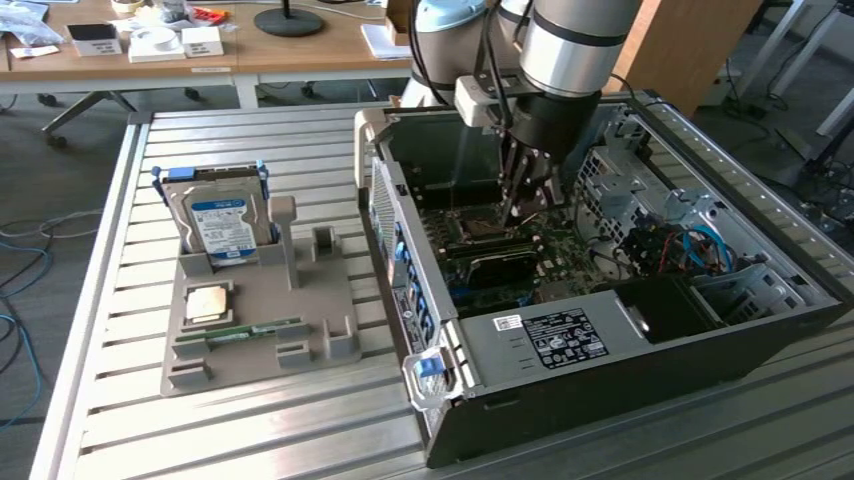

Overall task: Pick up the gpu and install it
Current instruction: 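Press down on the gpu until it lock into place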

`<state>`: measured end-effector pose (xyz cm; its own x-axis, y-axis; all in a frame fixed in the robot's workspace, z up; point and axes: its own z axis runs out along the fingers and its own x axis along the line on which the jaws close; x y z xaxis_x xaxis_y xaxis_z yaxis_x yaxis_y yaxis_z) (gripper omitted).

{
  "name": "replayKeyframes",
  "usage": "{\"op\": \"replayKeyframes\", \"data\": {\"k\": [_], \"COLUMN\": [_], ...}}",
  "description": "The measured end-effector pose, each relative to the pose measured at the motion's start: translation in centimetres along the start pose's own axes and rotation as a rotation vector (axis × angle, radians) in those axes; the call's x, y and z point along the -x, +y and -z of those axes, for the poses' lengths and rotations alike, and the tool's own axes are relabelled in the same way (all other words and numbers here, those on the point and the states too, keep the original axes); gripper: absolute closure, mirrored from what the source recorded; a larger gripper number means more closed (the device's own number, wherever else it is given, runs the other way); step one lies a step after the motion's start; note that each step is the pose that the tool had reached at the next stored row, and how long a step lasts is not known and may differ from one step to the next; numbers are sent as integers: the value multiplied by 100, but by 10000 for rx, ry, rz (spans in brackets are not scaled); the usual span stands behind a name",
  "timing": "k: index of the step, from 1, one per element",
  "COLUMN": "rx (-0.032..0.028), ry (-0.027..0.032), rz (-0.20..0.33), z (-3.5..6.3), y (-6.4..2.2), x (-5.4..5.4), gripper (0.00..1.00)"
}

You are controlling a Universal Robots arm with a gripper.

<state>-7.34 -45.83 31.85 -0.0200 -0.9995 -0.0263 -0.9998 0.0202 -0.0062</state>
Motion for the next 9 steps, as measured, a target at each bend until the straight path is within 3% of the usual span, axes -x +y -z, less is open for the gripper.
{"op": "replayKeyframes", "data": {"k": [9], "rx": [0], "ry": [2], "rz": [-1], "z": [-117], "y": [22], "x": [-3], "gripper": [89]}}
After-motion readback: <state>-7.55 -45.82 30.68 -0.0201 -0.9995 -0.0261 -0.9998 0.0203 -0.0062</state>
